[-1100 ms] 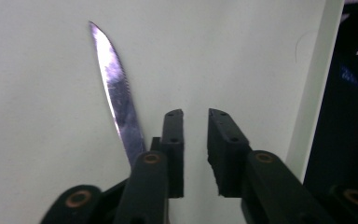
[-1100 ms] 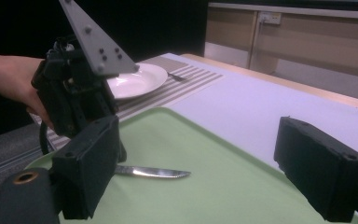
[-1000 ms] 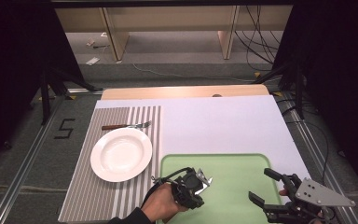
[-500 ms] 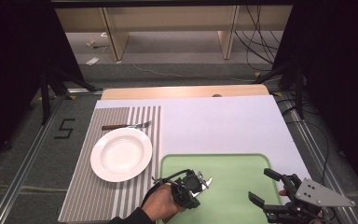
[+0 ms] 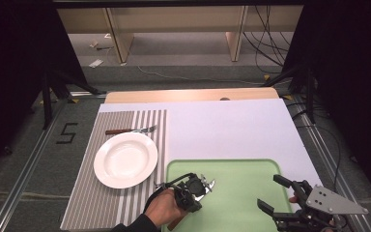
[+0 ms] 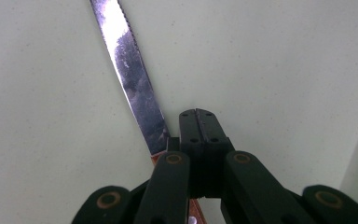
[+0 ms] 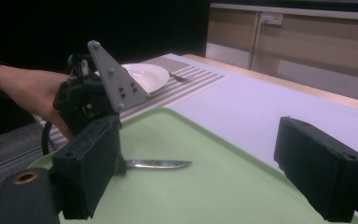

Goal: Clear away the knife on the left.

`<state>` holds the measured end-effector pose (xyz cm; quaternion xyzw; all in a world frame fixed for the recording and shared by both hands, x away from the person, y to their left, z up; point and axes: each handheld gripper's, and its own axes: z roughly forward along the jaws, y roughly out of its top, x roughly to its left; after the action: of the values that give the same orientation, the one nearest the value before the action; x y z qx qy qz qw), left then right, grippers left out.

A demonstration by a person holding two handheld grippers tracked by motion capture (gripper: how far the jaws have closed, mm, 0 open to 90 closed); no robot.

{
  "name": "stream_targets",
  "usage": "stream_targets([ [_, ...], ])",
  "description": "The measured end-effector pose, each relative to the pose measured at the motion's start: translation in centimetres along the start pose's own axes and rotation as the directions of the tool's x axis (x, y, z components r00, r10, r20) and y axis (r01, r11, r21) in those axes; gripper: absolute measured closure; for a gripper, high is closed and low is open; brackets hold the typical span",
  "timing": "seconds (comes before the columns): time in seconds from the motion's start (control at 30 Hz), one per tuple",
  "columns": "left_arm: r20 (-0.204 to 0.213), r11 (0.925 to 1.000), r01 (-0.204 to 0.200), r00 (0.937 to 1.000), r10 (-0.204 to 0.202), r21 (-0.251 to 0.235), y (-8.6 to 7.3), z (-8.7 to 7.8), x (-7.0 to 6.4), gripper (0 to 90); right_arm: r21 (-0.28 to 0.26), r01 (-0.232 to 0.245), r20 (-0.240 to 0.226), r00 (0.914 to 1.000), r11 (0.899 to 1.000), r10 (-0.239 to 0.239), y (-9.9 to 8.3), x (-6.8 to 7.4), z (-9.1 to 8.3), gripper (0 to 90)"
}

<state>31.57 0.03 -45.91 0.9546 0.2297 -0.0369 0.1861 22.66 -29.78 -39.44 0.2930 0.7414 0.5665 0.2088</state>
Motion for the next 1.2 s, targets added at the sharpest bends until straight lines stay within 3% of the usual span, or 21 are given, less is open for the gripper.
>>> stream_targets([
  [0.13, -0.023, 0.9999, 0.01, 0.9997, -0.01, 0.004, -0.2, -0.2, 0.5, 89.6, -0.001, 0.0, 0.0, 1.0, 1.0, 0.0, 0.0, 0.0, 0.0, 15.7],
  [0.2, -0.028, 0.9993, 0.036, 0.999, -0.036, -0.004, -0.4, -0.4, 1.2, 89.6, -0.001, 0.0, -0.001, 1.0, 1.0, 0.0, 0.0, 0.0, 0.0, 15.7],
  [0.4, -0.03, 0.9985, 0.055, 0.998, -0.055, -0.002, -0.7, -0.6, 1.6, 89.6, 0.0, 0.001, 0.0, 1.0, 1.0, -0.001, 0.0, 0.0, 0.0, 15.7],
  [0.57, -0.063, 0.9973, 0.074, 0.9953, -0.074, 0.001, -1.2, -0.9, 2.3, 89.6, -0.002, 0.002, -0.002, 1.0, 1.0, -0.002, 0.0, 0.0, 0.0, 15.7],
  [1.2, -0.064, 0.9916, 0.129, 0.9898, -0.127, 0.012, -2.7, -1.7, 3.8, 89.6, -0.005, 0.007, -0.005, 1.0, 1.0, -0.007, 0.0, 0.1, -0.1, 15.7],
])
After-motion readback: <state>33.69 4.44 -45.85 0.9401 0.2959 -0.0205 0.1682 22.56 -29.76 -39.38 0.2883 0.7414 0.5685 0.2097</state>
